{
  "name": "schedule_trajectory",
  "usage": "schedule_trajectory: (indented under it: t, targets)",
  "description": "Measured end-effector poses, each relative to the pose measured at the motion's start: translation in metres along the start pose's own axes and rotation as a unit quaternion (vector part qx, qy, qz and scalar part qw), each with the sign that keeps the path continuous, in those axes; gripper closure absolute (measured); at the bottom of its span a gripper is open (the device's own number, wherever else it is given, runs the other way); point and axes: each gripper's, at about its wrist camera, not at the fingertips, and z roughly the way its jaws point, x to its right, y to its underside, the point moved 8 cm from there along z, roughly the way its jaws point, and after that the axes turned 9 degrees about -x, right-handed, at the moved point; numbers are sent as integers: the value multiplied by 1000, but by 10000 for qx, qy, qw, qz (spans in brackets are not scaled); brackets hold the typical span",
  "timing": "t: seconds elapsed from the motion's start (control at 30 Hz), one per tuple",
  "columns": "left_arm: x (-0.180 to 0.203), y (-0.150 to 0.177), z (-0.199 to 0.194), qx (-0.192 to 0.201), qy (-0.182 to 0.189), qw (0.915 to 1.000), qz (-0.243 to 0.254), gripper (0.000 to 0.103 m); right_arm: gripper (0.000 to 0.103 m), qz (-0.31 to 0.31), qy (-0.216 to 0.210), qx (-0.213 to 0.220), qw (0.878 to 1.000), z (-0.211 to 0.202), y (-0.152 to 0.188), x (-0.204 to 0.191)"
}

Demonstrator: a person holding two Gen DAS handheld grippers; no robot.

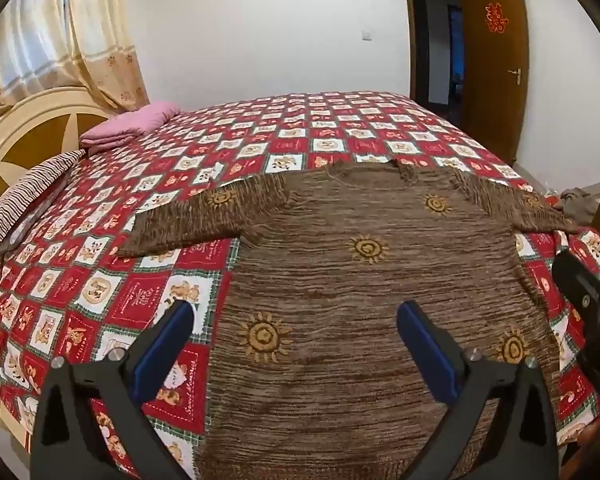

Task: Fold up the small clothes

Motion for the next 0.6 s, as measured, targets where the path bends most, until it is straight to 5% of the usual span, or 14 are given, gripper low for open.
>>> schedule_trajectory:
  t: [0.6]
  targets:
    - [5,0,-1,14,130,9999,-10,0,1,25,96,-68,9999,3,0,4]
